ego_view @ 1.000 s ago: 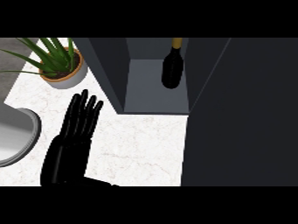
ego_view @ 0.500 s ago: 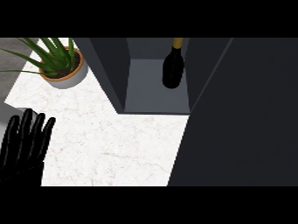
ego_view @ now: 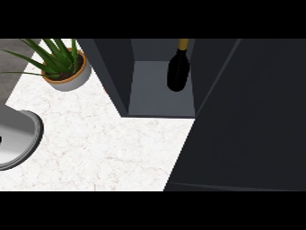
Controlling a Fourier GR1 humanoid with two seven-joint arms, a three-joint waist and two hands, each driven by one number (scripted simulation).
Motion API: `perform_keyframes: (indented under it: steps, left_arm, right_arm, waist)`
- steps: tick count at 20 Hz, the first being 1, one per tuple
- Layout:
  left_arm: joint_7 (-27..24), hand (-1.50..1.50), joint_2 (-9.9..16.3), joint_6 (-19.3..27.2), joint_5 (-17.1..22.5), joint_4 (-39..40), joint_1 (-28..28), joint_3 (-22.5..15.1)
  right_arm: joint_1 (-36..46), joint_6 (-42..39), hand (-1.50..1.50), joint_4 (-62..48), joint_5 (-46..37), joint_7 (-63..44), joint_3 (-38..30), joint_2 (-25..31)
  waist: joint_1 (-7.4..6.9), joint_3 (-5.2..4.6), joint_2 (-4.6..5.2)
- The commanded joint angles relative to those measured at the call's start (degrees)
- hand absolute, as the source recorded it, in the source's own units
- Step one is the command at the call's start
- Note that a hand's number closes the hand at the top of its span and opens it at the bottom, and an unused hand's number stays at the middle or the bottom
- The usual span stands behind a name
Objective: Pick up the wine, place it into the cabinet and close the cabinet
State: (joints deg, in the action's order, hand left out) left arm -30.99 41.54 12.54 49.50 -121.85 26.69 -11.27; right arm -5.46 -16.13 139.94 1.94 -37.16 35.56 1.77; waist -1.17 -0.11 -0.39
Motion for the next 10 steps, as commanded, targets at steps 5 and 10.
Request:
perform_keyframes:
  steps: [5, 10]
  left_arm:
    - [-0.63, -1.50, 2.98, -11.80, 5.78, 0.15, 9.01, 11.83]
    - [-0.13, -1.50, 3.25, -17.57, 6.84, 5.10, 7.72, 16.54]
  right_arm:
    - [18.40, 16.17, 1.50, -6.41, -11.04, -4.74, 11.89, -1.73]
    - [30.37, 24.29, 1.50, -17.31, -12.14, -2.74, 12.02, -1.71]
  waist:
    - [-0.98, -0.08, -0.01]
    - [-0.39, -0.04, 0.26]
